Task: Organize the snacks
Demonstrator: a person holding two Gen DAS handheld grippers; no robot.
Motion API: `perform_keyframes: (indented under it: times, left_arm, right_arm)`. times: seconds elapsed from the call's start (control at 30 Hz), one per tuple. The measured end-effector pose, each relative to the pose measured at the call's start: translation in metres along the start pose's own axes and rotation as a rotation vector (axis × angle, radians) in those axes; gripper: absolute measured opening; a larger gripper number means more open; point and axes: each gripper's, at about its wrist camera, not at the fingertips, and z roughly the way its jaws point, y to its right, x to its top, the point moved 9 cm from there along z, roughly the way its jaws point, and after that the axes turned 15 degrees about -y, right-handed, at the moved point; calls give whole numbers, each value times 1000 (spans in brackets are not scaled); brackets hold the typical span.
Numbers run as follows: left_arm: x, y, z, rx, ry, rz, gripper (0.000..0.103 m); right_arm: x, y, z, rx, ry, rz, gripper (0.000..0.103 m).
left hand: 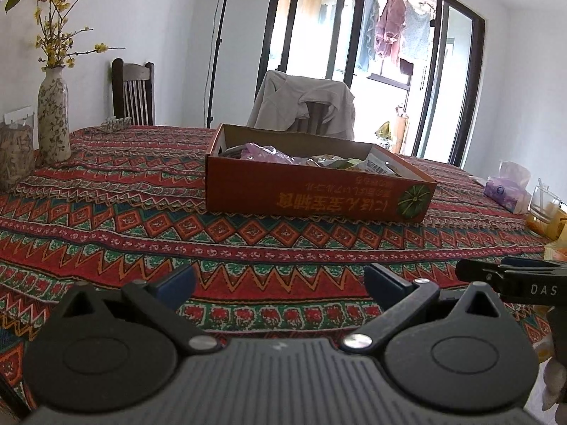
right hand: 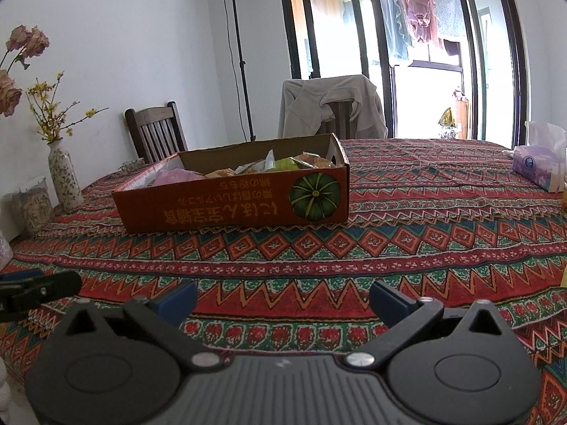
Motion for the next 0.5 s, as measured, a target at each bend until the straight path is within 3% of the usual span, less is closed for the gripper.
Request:
perform_keyframes:
  times: [0.5]
  left_arm:
    - [0, 0, -1, 0, 1, -1, 103]
  right_arm:
    - [0, 0, 0, -1, 0, -1, 103]
